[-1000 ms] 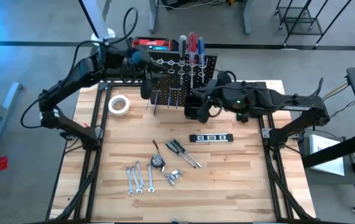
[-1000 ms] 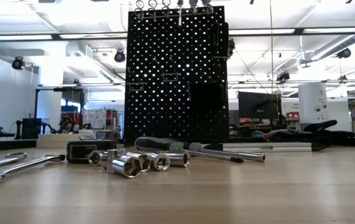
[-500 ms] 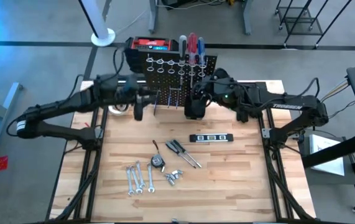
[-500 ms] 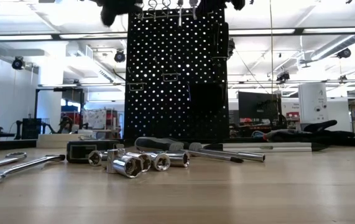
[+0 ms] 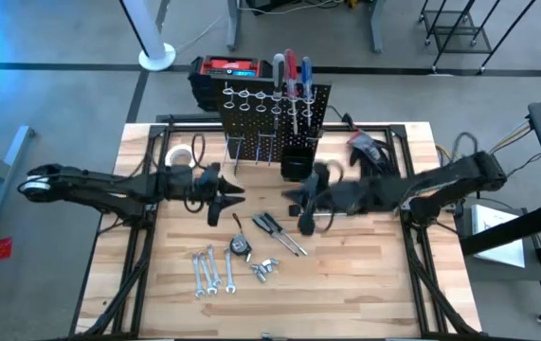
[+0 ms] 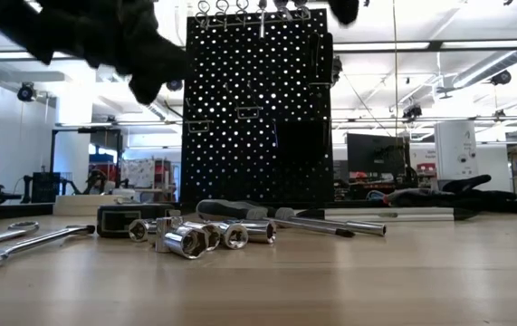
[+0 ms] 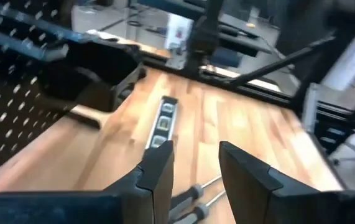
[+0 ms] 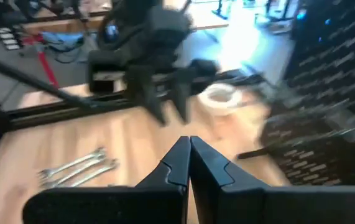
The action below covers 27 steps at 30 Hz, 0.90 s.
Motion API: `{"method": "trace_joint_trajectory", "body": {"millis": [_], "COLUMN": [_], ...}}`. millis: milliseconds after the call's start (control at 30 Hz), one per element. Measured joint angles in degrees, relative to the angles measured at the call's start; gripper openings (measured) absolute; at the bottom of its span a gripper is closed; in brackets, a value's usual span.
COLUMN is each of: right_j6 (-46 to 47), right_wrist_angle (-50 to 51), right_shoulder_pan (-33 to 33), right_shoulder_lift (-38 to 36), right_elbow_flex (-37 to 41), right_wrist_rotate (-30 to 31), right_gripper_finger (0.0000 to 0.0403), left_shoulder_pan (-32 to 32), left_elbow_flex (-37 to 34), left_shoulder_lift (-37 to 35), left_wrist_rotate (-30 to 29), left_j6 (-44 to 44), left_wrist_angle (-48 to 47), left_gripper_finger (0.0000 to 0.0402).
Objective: Hang tools onto peg board
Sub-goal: Hang the bit driver handle on the pegboard
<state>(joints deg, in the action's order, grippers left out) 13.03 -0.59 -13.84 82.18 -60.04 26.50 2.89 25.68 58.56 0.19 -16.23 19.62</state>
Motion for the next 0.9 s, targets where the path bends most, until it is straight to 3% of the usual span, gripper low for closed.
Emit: {"method": "trace_joint_trajectory", "body": {"millis": [133, 233, 633, 900], "right_j6": [4.87, 8.79, 18.26, 26.25], "right_wrist_angle": [-5.44, -5.98, -5.23, 1.87], "right_shoulder_pan": [-2.24, -2.46, -4.61, -3.56], "right_shoulder_lift": [5.08, 9.35, 31.08, 36.01], "right_elbow_flex": [5.74, 6.74, 0.59, -1.43], "right_wrist_rotate": [5.08, 7.86, 10.13, 13.72], "right_gripper_finger": [0.0009, 0.0025, 0.0153, 0.0162], "left_shoulder_pan": [-3.87, -5.73, -6.46, -6.54], "left_elbow_flex": [-2.65, -2.98, 0.62, 0.49], "left_shoulder_lift": [2.03, 2.71, 3.48, 4.22], "left_wrist_rotate": [-7.57, -9.78, -10.18, -11.69], "left_j6": [-2.02, -2.56, 3.06, 0.7], "left_wrist_angle": [4.4, 4.5, 2.0, 1.85], "left_gripper_finger": [0.0118, 0.0118, 0.0124, 0.0126]}}
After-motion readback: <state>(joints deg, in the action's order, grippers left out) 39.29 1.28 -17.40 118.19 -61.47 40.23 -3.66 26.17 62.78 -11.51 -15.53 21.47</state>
